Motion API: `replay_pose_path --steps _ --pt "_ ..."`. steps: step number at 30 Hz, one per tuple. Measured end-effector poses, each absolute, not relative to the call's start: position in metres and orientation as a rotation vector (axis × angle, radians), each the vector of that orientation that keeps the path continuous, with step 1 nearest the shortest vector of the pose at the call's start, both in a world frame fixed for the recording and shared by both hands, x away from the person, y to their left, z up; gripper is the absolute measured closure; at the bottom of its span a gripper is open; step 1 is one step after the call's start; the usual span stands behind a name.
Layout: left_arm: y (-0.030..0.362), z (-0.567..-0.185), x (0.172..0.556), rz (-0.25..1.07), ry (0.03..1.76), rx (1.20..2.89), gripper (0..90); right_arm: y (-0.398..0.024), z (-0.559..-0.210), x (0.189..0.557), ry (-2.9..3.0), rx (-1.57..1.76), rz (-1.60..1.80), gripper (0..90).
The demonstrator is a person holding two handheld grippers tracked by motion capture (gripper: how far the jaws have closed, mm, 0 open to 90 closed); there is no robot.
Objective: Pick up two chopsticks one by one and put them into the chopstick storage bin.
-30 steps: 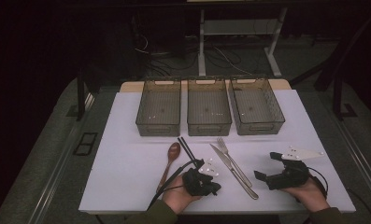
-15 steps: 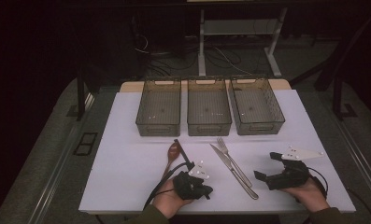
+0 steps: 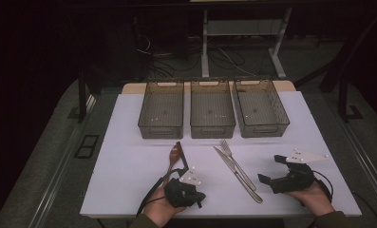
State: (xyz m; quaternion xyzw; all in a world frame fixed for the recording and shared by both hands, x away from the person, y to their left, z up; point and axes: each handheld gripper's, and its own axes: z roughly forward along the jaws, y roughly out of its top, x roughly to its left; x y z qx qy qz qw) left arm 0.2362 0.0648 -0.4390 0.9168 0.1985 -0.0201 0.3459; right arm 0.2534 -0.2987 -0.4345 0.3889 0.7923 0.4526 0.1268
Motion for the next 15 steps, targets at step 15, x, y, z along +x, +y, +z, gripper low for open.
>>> replay_pose_path --steps 15 --pt "0.087 -0.434 0.231 -0.010 0.578 2.375 86.3 -0.298 -0.435 0.253 2.308 1.136 1.310 0.2"
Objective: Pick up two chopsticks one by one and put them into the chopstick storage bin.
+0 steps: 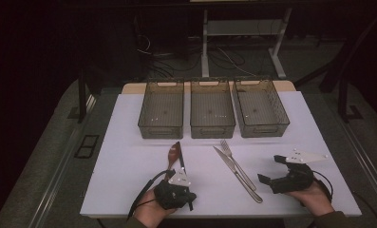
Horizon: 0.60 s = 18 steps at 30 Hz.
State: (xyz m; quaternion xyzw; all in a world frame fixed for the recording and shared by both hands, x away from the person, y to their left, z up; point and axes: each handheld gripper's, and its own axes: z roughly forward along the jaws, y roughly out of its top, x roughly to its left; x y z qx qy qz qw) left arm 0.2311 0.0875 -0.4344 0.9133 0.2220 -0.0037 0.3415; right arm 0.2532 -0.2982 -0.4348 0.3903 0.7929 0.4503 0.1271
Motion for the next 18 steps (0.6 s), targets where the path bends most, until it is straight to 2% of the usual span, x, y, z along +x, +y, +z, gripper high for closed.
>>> replay_pose_path --steps 5,11,15,18 --pt "0.090 -0.428 0.238 0.049 0.655 2.331 74.8 -0.298 -0.435 0.253 2.307 1.136 1.311 0.2" --pt "0.096 -0.420 0.257 0.205 0.765 2.286 56.5 -0.298 -0.435 0.253 2.307 1.136 1.311 0.2" --pt "0.098 -0.423 0.273 0.235 0.840 2.273 50.1 -0.298 -0.435 0.253 2.306 1.135 1.310 0.2" --pt "0.097 -0.428 0.283 0.270 0.865 2.281 49.4 -0.298 -0.435 0.253 2.306 1.136 1.310 0.2"
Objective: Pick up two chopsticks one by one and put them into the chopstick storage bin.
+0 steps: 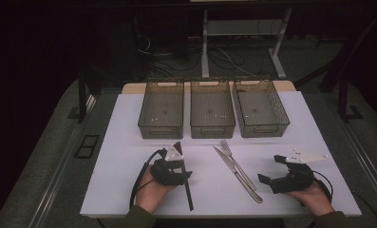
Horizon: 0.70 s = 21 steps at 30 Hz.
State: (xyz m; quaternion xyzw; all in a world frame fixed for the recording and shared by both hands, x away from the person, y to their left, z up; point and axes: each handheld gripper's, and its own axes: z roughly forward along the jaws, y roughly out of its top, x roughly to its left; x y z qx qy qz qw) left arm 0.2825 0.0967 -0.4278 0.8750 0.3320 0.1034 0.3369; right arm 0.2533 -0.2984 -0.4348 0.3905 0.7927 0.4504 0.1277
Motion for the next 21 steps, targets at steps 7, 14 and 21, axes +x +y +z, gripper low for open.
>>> replay_pose_path --steps 7,14,21 --pt "0.095 -0.435 0.291 0.278 0.937 2.295 47.9 -0.299 -0.435 0.253 2.305 1.136 1.313 0.2" --pt "0.092 -0.440 0.292 0.289 0.937 2.311 47.9 -0.299 -0.435 0.253 2.305 1.131 1.312 0.2" --pt "0.091 -0.441 0.291 0.309 0.942 2.307 52.0 -0.298 -0.435 0.253 2.307 1.132 1.307 0.2"
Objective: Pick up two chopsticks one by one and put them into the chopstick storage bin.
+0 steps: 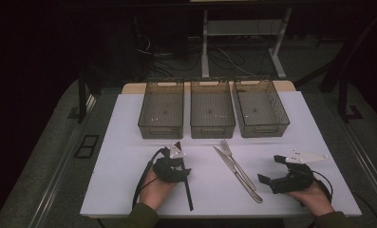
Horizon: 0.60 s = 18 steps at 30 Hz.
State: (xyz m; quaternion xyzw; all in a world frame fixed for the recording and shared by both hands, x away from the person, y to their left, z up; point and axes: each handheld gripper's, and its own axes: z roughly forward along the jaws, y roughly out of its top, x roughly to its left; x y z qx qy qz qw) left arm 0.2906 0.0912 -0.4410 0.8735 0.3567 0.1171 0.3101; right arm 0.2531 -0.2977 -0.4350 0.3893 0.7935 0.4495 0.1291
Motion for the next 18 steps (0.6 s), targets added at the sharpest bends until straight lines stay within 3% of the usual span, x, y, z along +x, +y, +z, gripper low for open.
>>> replay_pose_path --steps 18 --pt "0.071 -0.442 0.294 0.280 0.825 2.318 62.0 -0.298 -0.435 0.253 2.307 1.133 1.308 0.2"
